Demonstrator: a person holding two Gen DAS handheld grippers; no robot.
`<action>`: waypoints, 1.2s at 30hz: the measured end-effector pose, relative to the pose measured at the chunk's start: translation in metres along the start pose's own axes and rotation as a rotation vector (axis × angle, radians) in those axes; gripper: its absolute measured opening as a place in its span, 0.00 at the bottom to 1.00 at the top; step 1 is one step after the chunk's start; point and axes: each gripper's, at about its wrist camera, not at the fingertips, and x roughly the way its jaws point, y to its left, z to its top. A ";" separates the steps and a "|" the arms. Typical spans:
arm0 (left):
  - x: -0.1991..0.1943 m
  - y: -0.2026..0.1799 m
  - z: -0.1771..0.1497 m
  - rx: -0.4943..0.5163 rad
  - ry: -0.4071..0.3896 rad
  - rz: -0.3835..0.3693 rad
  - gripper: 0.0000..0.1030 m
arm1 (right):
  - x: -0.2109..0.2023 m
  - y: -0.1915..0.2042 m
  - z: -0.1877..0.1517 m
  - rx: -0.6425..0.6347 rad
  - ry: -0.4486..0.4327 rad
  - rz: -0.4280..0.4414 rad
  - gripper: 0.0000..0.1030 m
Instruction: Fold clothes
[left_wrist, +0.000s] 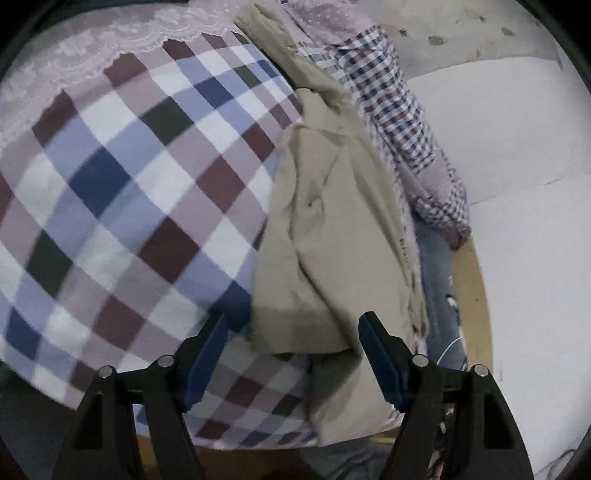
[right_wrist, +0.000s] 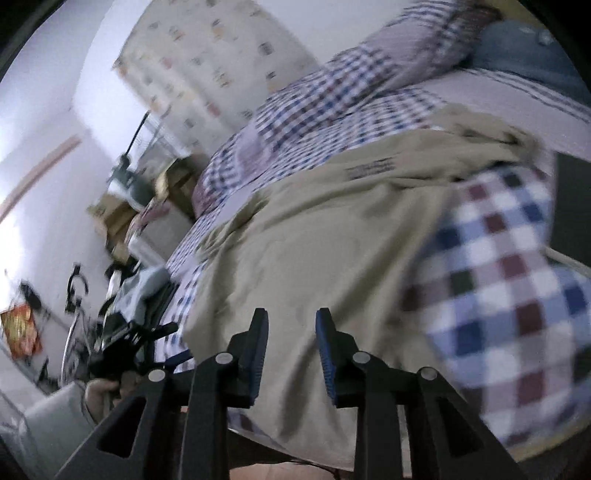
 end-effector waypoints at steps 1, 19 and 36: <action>0.002 0.000 0.000 0.000 -0.006 -0.003 0.75 | -0.008 -0.009 -0.002 0.022 -0.008 -0.016 0.29; 0.006 0.021 -0.005 -0.173 -0.105 0.082 0.06 | -0.018 -0.068 -0.035 0.044 0.180 -0.290 0.29; -0.086 0.007 -0.021 -0.078 -0.280 -0.072 0.01 | -0.064 -0.043 -0.025 -0.086 0.082 -0.438 0.04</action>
